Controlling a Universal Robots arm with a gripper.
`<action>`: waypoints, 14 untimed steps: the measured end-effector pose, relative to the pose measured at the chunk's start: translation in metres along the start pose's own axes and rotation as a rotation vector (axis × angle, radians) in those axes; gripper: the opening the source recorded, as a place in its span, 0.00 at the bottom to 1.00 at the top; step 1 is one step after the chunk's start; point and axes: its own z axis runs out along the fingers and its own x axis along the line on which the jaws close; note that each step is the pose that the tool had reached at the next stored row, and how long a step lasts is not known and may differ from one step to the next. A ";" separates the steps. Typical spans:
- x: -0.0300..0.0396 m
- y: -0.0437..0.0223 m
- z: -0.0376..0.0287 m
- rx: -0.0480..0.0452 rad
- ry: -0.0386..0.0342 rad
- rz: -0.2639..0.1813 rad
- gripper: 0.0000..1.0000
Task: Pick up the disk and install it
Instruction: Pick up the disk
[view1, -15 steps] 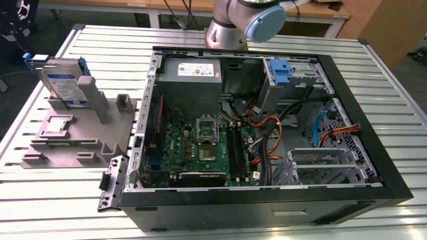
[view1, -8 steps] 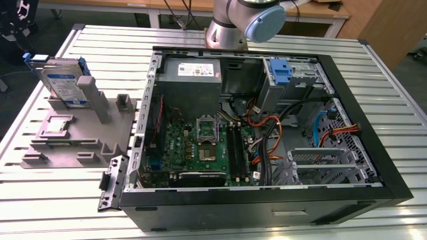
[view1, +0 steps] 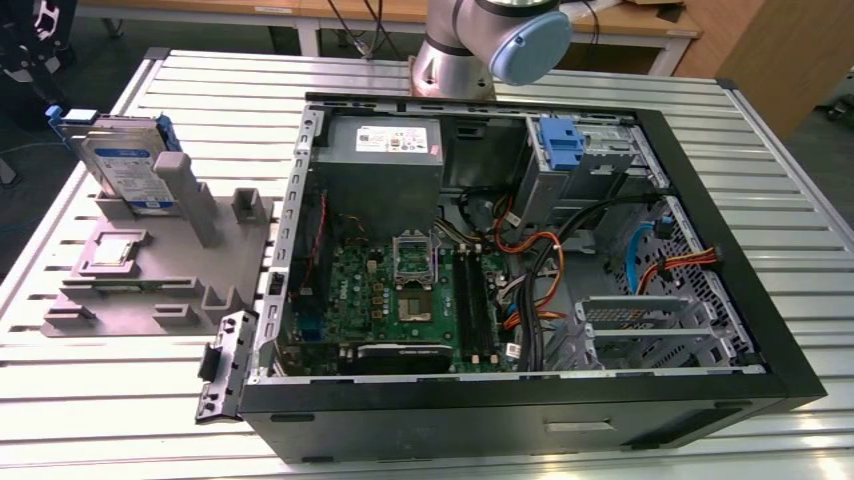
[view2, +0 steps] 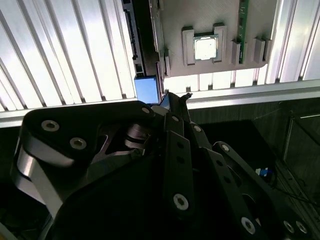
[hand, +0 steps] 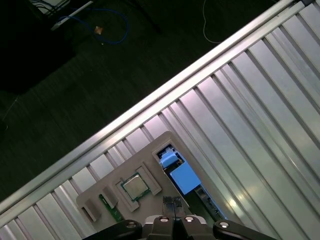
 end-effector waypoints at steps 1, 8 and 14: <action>0.0000 0.0000 0.0000 0.0000 0.0000 0.000 0.10; 0.0000 0.0000 0.0000 0.0000 0.0012 -0.028 0.10; 0.0000 0.0000 0.0000 -0.0001 0.0048 -0.114 0.10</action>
